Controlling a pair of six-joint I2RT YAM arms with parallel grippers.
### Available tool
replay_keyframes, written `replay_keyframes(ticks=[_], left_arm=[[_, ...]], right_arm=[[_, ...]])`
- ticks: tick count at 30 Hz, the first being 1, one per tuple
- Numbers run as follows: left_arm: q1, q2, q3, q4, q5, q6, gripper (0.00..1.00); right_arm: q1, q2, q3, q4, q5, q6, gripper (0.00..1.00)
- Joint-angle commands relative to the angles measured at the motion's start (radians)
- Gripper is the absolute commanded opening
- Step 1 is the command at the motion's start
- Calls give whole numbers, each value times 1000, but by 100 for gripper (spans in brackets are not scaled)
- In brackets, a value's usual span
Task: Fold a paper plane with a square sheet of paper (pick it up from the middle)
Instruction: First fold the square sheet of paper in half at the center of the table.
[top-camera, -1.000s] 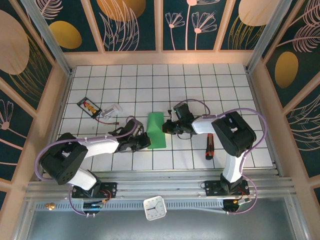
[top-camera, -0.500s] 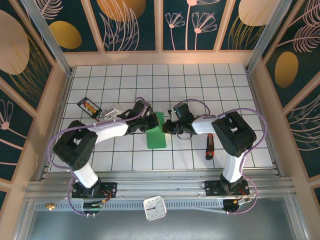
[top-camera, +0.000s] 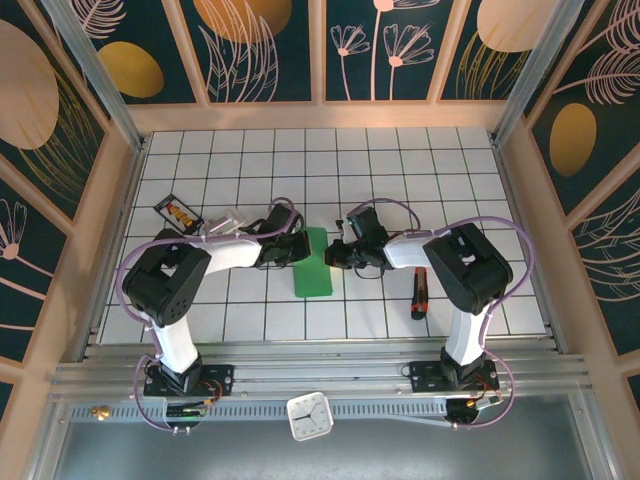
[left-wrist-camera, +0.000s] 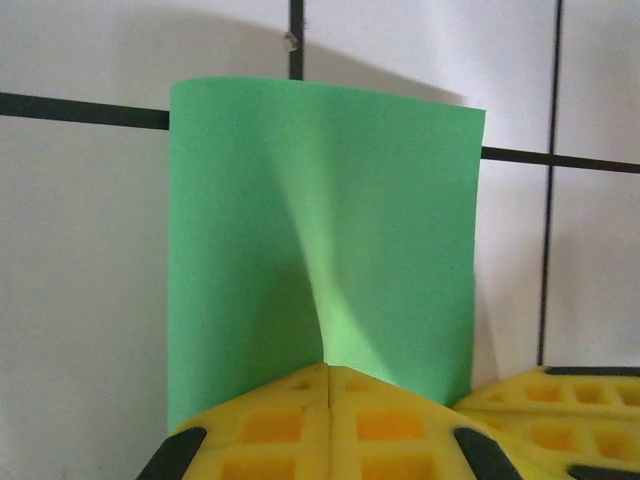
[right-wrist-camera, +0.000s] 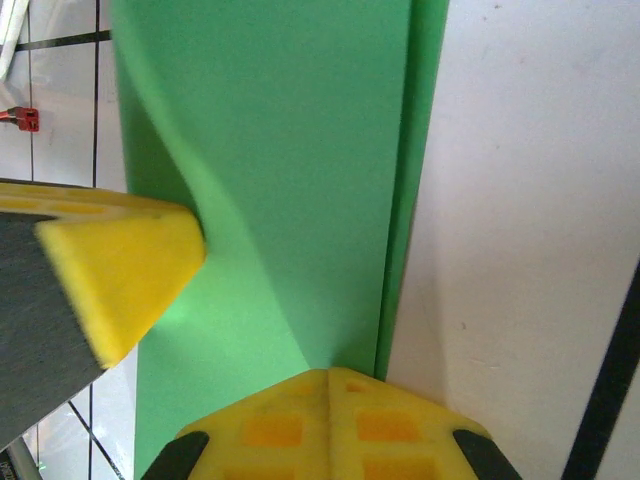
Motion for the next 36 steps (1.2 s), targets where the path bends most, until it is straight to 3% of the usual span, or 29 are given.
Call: replay_keyframes(ticks=[1, 11, 26, 30, 36], left_arm=[[14, 28, 9, 21, 5, 17, 2], [16, -74, 16, 19, 11, 31, 15], [48, 62, 53, 10, -22, 68, 4], [53, 66, 37, 28, -23, 67, 4], [53, -12, 51, 40, 6, 67, 13]], right_arm=[[2, 78, -55, -104, 189, -23, 0], [2, 76, -56, -106, 191, -22, 0], [1, 79, -57, -108, 189, -24, 0], [1, 79, -56, -111, 189, -24, 0], [1, 78, -52, -115, 191, -25, 0]])
